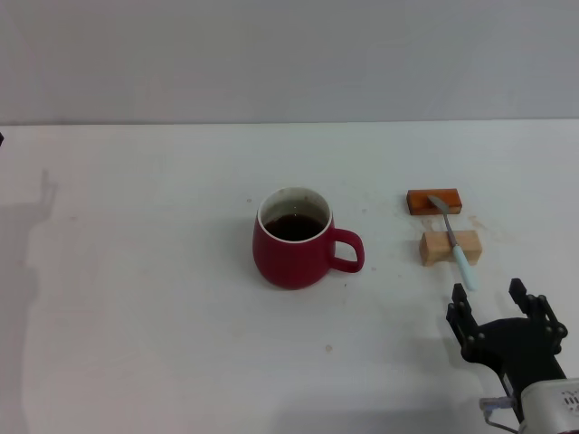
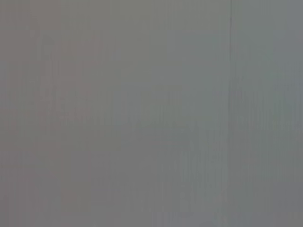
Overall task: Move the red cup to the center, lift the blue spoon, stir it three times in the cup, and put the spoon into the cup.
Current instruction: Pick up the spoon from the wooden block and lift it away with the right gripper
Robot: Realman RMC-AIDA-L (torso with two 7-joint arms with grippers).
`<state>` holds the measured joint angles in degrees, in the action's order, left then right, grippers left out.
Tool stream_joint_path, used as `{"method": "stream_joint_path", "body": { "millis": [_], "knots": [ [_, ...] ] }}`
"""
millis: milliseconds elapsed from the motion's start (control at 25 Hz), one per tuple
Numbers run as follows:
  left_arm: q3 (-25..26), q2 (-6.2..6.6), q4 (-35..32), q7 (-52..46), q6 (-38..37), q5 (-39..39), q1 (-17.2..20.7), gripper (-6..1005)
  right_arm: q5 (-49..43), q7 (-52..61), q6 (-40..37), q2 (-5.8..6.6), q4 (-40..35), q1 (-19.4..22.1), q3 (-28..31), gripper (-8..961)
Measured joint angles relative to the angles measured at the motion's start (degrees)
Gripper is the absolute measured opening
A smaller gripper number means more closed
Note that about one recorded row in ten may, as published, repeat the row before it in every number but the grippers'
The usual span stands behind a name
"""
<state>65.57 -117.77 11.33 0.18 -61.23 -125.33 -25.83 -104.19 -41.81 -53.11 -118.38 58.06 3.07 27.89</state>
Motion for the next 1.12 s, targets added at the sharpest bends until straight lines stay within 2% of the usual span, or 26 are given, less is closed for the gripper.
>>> {"method": "stream_joint_path", "body": {
  "millis": [160, 480, 1120],
  "knots": [
    [0.00, 0.00, -0.13, 0.00, -0.39, 0.00, 0.17, 861, -0.26, 4.54, -0.50, -0.18, -3.15, -2.45, -0.89, 689],
    [0.00, 0.07, -0.17, -0.01, -0.48, 0.00, 0.50, 861, -0.08, 5.53, -0.53, -0.59, -5.71, -5.26, -2.23, 689],
    [0.00, 0.07, -0.13, -0.01, -0.56, -0.07, 0.78, 861, 0.04, 9.48, -0.31, -0.79, -8.68, -7.13, -1.74, 691]
  ]
}}
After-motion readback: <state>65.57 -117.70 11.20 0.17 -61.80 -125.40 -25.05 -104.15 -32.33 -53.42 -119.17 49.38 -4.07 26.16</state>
